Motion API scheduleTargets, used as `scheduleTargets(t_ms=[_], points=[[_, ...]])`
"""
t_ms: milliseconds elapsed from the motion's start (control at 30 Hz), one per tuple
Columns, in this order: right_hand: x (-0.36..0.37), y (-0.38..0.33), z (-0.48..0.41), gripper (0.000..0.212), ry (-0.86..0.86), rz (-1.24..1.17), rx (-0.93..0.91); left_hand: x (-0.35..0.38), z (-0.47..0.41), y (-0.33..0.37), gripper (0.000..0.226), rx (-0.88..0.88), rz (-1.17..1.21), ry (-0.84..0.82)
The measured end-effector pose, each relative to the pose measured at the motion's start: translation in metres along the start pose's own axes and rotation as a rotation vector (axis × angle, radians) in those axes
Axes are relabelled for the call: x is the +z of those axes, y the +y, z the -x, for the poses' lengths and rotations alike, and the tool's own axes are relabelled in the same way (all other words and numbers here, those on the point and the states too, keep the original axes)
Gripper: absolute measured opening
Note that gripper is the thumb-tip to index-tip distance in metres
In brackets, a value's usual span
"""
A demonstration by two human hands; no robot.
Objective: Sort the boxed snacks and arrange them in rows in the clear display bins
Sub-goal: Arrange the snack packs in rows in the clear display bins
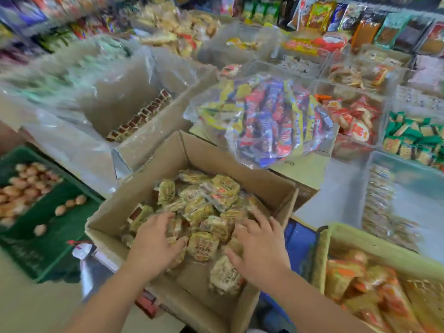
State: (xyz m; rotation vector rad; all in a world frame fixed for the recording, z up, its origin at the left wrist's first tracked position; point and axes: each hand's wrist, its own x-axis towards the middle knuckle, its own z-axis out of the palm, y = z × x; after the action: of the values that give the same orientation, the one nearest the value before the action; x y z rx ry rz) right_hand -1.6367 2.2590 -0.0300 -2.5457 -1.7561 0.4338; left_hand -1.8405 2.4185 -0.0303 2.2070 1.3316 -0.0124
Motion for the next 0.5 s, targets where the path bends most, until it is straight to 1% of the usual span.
scheduleTargets(t_ms=[67,133,267,333,400,500], points=[[0.004,-0.007,-0.003,0.07,-0.011,0.056,0.077,-0.006,-0.022,-0.01,0.077,0.026,-0.048,-0.038],[0.005,-0.009,-0.003,0.07,0.003,0.063,0.128,-0.006,-0.046,-0.012,0.079,0.071,-0.086,-0.073],[0.003,-0.011,-0.001,0.066,-0.007,0.09,0.171,0.01,-0.092,0.0,0.082,0.148,-0.167,-0.177],[0.002,-0.013,-0.002,0.066,-0.021,0.103,0.182,0.019,-0.109,0.006,0.09,0.141,-0.223,-0.202],[0.0,-0.015,-0.002,0.063,-0.033,0.112,0.191,0.026,-0.122,0.007,0.095,0.098,-0.237,-0.259],[0.0,-0.015,-0.001,0.058,-0.02,0.121,0.195,0.035,-0.132,0.002,0.093,0.055,-0.296,-0.387]])
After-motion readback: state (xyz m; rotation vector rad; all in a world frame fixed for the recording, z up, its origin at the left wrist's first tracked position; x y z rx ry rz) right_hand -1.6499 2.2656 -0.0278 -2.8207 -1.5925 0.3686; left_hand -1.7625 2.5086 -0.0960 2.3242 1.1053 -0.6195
